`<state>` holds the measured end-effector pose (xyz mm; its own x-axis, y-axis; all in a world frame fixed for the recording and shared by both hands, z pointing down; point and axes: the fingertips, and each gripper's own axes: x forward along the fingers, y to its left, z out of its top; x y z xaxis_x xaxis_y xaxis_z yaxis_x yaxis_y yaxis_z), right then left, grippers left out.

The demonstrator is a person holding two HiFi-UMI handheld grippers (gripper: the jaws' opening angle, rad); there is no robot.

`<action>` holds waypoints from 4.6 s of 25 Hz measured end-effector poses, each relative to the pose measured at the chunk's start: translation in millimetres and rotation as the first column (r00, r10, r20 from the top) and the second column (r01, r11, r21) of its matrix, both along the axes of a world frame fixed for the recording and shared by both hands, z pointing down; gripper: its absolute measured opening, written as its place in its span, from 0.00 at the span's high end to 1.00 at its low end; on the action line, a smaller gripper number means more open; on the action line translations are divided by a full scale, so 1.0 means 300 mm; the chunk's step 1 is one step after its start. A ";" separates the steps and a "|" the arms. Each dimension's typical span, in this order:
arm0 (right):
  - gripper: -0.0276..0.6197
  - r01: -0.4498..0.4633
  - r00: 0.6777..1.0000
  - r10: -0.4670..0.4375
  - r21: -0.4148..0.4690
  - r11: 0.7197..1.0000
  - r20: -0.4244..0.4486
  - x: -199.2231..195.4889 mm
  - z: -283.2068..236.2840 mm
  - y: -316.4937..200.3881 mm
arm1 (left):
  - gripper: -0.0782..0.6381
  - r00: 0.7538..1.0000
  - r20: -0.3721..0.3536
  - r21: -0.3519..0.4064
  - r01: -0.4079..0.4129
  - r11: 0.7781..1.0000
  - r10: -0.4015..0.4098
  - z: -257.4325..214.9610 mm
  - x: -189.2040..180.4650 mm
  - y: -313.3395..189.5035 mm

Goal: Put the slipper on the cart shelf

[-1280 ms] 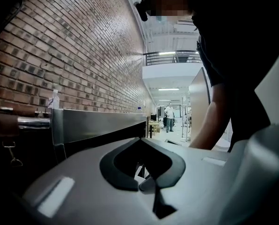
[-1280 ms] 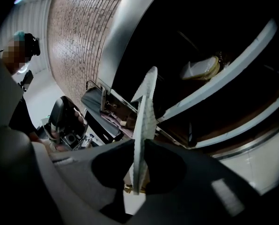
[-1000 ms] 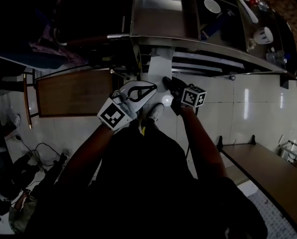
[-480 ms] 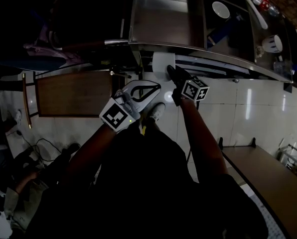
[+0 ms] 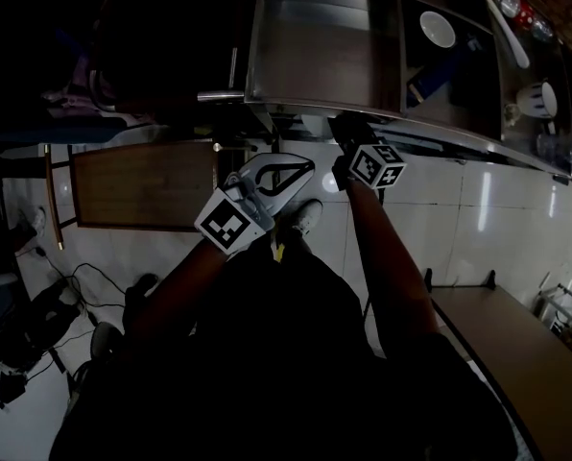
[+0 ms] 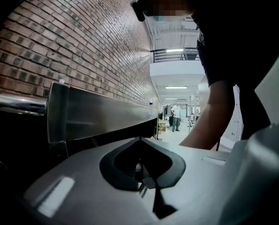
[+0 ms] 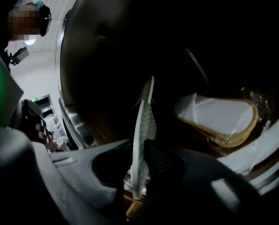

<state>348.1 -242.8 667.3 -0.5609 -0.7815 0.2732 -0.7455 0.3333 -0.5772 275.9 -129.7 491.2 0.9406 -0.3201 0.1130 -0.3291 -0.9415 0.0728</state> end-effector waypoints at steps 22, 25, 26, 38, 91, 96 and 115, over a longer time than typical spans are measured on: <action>0.86 -0.113 0.974 0.134 0.121 0.986 -0.182 0.058 -0.020 -0.166 | 0.89 0.998 0.005 -0.031 0.061 0.998 -0.061 0.049 0.018 -0.099; 0.85 -0.123 0.970 0.142 0.110 0.986 -0.195 0.068 -0.010 -0.171 | 0.89 0.998 0.010 -0.031 0.064 0.997 -0.064 0.059 0.013 -0.102; 0.85 -0.132 0.969 0.149 0.097 0.987 -0.198 0.076 -0.003 -0.171 | 0.89 0.998 0.011 -0.033 0.064 0.997 -0.063 0.061 0.013 -0.100; 0.61 -0.176 0.868 0.186 0.065 0.982 -0.461 0.156 0.036 -0.163 | 0.89 0.998 0.009 -0.031 0.061 0.998 -0.061 0.050 0.010 -0.077; 0.96 0.395 0.897 -0.243 0.423 0.816 -0.368 -0.360 -0.907 0.737 | 0.89 0.988 -0.105 0.019 0.119 0.993 -0.116 -0.337 -0.279 0.316; 0.95 0.419 0.891 -0.275 0.421 0.804 -0.362 -0.382 -0.908 0.752 | 0.89 0.984 -0.087 0.020 0.158 0.987 -0.155 -0.333 -0.287 0.332; 0.95 0.492 0.869 -0.399 0.431 0.757 -0.291 -0.457 -0.882 0.777 | 0.89 0.973 -0.071 0.012 0.222 0.975 -0.220 -0.325 -0.349 0.362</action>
<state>211.1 -9.6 402.7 -0.8589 -0.5087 0.0602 -0.5120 0.8487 -0.1326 171.2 -21.2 393.7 0.8517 -0.5223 0.0421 -0.5239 -0.8476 0.0843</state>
